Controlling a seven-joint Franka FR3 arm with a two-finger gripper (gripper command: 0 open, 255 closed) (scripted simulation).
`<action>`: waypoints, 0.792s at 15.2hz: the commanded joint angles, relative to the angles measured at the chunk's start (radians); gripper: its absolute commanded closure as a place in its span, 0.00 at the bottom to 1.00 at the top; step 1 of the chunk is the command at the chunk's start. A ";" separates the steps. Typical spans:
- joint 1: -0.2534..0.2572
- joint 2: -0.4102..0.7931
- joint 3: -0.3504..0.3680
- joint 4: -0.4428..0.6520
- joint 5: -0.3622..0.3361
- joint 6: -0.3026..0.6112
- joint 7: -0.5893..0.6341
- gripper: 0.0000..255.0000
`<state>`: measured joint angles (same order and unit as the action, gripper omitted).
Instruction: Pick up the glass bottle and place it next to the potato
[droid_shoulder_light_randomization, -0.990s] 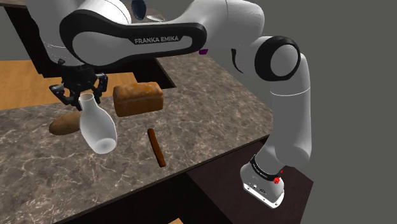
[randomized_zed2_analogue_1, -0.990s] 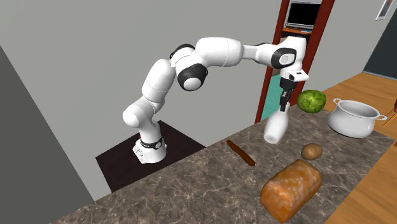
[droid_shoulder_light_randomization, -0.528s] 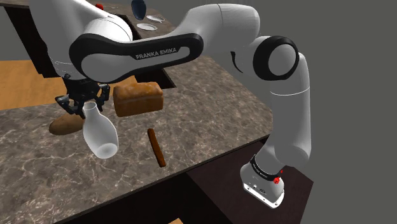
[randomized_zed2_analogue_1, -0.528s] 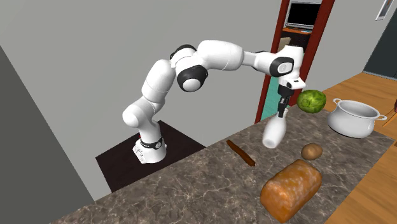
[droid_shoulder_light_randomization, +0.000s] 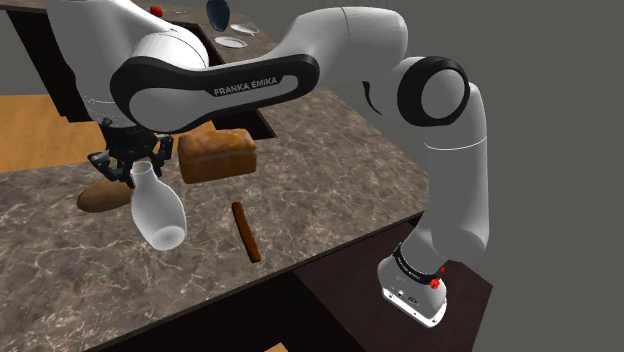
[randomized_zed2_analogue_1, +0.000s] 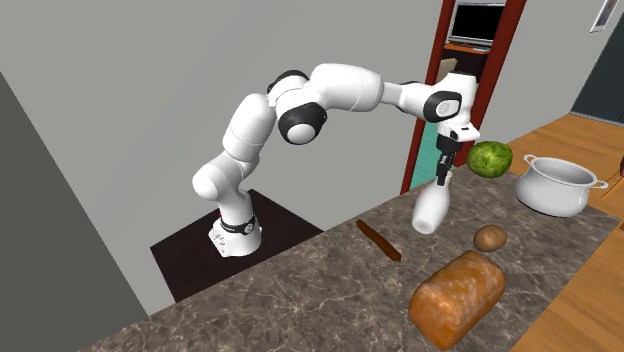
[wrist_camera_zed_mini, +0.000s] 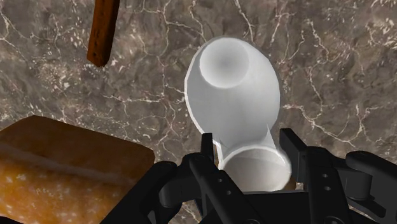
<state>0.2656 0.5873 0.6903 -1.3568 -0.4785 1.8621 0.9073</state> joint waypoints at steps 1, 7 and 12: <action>0.000 0.000 0.000 0.000 0.000 0.000 0.000 0.00; 0.004 -0.008 0.004 0.022 0.006 -0.028 -0.005 0.00; 0.020 -0.023 0.012 0.097 0.019 -0.110 -0.019 0.00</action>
<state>0.2843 0.5655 0.7020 -1.2646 -0.4605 1.7578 0.8891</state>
